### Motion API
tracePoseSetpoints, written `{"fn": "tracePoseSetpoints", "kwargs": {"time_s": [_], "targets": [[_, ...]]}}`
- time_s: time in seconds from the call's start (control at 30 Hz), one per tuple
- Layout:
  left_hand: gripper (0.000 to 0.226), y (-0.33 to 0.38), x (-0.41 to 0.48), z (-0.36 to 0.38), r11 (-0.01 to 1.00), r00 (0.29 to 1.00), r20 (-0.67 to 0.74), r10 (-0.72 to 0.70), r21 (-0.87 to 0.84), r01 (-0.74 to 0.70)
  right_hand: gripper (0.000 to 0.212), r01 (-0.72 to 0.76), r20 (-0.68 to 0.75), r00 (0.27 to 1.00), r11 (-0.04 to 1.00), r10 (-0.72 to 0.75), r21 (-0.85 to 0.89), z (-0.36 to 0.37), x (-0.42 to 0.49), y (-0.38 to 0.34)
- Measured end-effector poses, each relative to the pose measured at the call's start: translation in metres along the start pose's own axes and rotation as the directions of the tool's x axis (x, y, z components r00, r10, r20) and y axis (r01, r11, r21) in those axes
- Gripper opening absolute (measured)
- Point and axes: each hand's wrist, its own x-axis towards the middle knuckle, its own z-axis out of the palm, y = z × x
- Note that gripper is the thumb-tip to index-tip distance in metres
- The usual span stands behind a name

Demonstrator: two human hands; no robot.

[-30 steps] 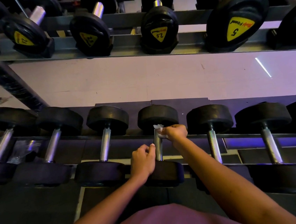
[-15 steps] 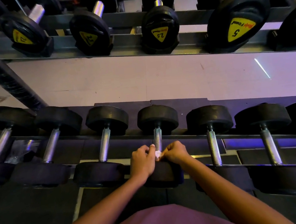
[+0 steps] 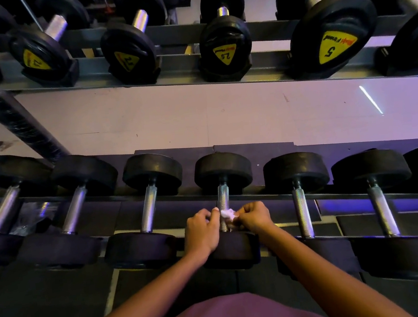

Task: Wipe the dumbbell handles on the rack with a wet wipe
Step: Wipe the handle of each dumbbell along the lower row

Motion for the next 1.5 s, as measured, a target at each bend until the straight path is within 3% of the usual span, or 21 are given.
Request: {"fn": "tracePoseSetpoints", "kwargs": {"time_s": [0.1, 0.3, 0.5, 0.63, 0.8, 0.9, 1.1, 1.27, 1.5], "targets": [[0.038, 0.000, 0.000, 0.000, 1.000, 1.000, 0.007, -0.003, -0.010, 0.003, 0.014, 0.001, -0.057, 0.998, 0.977, 0.011, 0.214, 0.003, 0.012, -0.016], [0.036, 0.001, -0.004, -0.001, 0.999, 0.999, -0.021, -0.037, 0.000, 0.037, 0.019, 0.070, -0.199, 0.980, 0.974, -0.027, 0.215, 0.009, 0.027, -0.050], [0.038, -0.001, -0.001, 0.000, 0.999, 0.999, -0.020, -0.037, -0.023, 0.036, 0.016, -0.022, -0.030, 0.999, 0.999, 0.023, 0.034, 0.002, 0.003, -0.029], [0.035, -0.003, 0.002, 0.002, 0.999, 0.999, -0.014, -0.029, -0.024, 0.029, 0.015, 0.086, 0.011, 0.996, 0.970, -0.086, -0.228, 0.002, -0.019, -0.006], [0.033, -0.004, 0.001, 0.003, 0.998, 0.999, -0.022, -0.033, 0.044, 0.034, 0.015, 0.257, -0.175, 0.937, 0.936, -0.302, -0.241, 0.016, -0.009, -0.033], [0.034, -0.003, -0.001, 0.002, 0.998, 0.999, -0.026, -0.046, 0.045, 0.047, 0.012, 0.294, -0.229, 0.910, 0.928, -0.344, -0.227, 0.024, 0.005, -0.054], [0.035, -0.006, -0.001, 0.003, 0.999, 0.998, -0.041, -0.054, -0.009, 0.053, 0.012, 0.296, -0.134, 0.921, 0.881, -0.366, -0.368, 0.025, 0.001, -0.041], [0.033, -0.008, 0.000, 0.003, 0.997, 0.998, -0.045, -0.045, -0.066, 0.042, 0.023, 0.255, -0.006, 0.958, 0.860, -0.287, -0.442, 0.023, -0.008, -0.012], [0.033, -0.008, -0.001, 0.003, 0.997, 0.999, -0.020, -0.044, -0.063, 0.042, 0.014, 0.299, -0.140, 0.921, 0.891, -0.363, -0.342, 0.018, -0.002, -0.049]]}}
